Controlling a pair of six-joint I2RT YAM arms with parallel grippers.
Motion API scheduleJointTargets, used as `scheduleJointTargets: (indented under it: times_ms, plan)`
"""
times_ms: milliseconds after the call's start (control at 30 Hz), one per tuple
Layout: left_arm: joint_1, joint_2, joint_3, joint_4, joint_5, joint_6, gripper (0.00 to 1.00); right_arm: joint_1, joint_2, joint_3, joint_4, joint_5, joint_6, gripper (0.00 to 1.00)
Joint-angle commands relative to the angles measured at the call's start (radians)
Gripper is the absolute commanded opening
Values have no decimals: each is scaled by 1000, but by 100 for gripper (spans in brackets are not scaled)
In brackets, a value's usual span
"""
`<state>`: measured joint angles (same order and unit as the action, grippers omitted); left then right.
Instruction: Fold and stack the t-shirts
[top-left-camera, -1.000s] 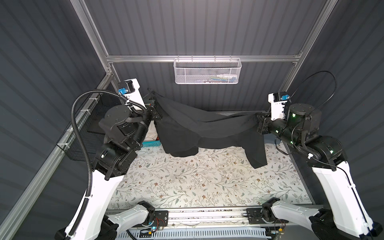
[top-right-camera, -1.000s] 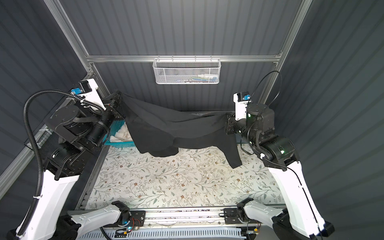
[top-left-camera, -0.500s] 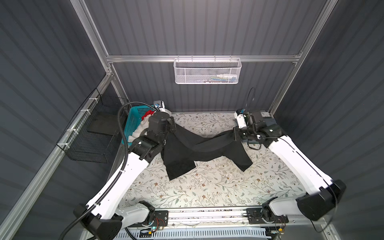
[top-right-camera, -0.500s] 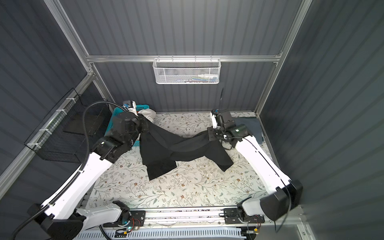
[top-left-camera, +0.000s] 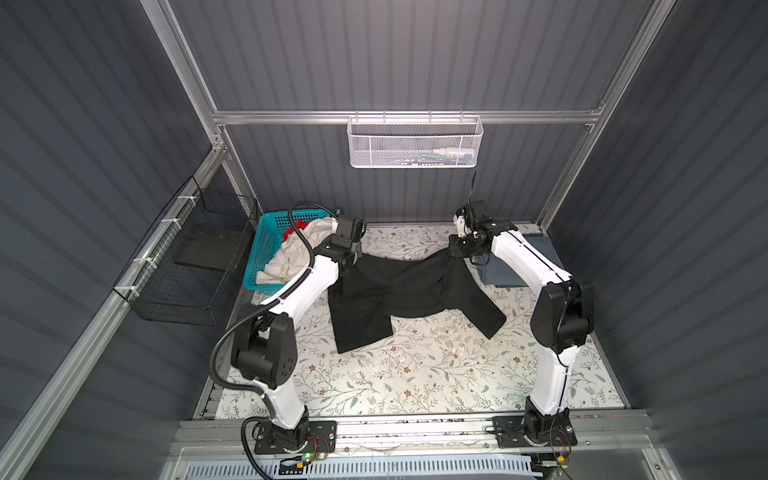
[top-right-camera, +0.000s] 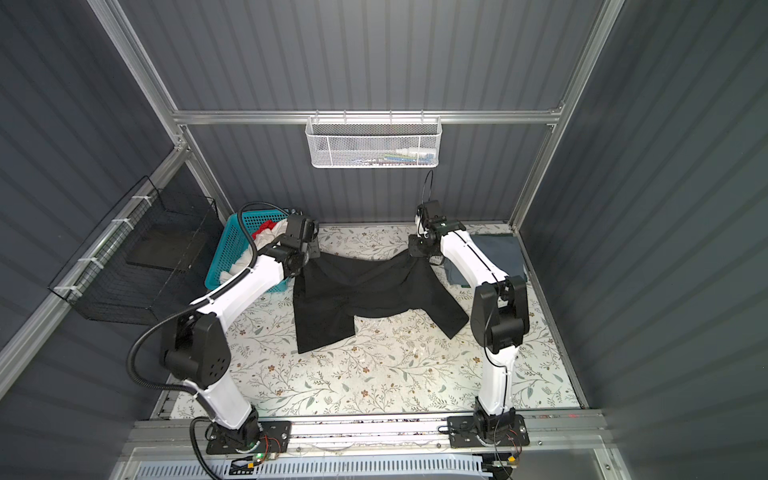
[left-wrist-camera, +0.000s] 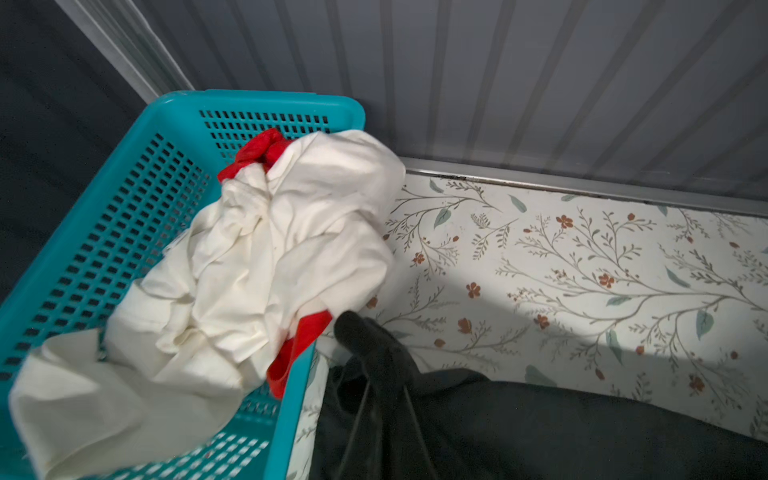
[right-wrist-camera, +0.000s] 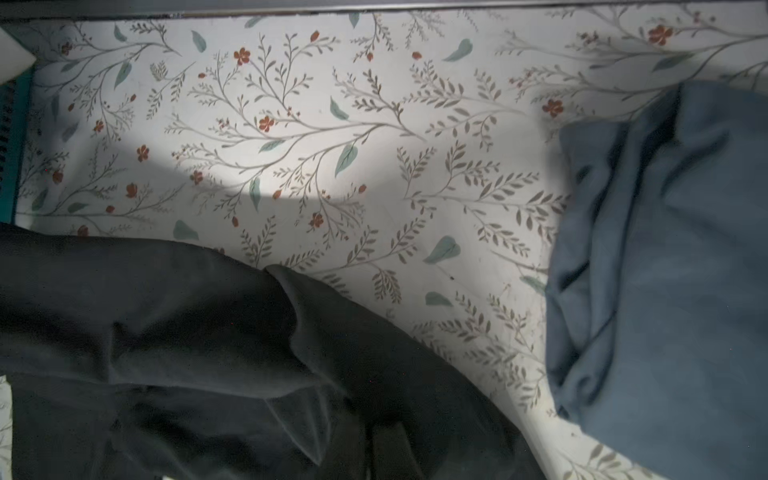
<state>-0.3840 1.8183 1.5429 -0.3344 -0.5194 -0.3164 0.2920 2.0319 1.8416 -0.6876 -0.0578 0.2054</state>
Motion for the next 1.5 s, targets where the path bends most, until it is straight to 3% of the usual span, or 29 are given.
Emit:
scheduleJointTargets:
  times_ms: [0,33,67,100,200,333,600,800,1000,1300,1467]
  plan:
    - [29,108,148,39,29,32,36,-24,63,121,-55,14,-5,53]
    - [34,150,215,-10,31,35,73,-31,69,148,-87,6,-4,60]
    - [36,172,273,-64,27,26,92,-33,61,153,-106,8,-7,65]
    - [35,172,306,-89,38,14,100,-33,34,131,-107,13,-13,74]
    - [31,57,183,33,149,-2,100,-32,-100,-14,-72,38,-18,92]
    - [-8,-82,45,27,182,-33,100,-31,-328,-277,-21,46,5,96]
    - [-130,-356,-347,7,180,-97,100,8,-630,-762,17,32,129,90]
    - [-142,-533,-604,-13,249,-117,99,35,-703,-993,48,9,235,79]
    - [-172,-598,-773,-6,379,-176,88,34,-625,-1024,38,135,297,70]
    - [-259,-582,-899,23,392,-247,86,14,-536,-988,70,190,309,68]
    - [-275,-524,-922,40,377,-249,85,-47,-479,-952,113,145,289,42]
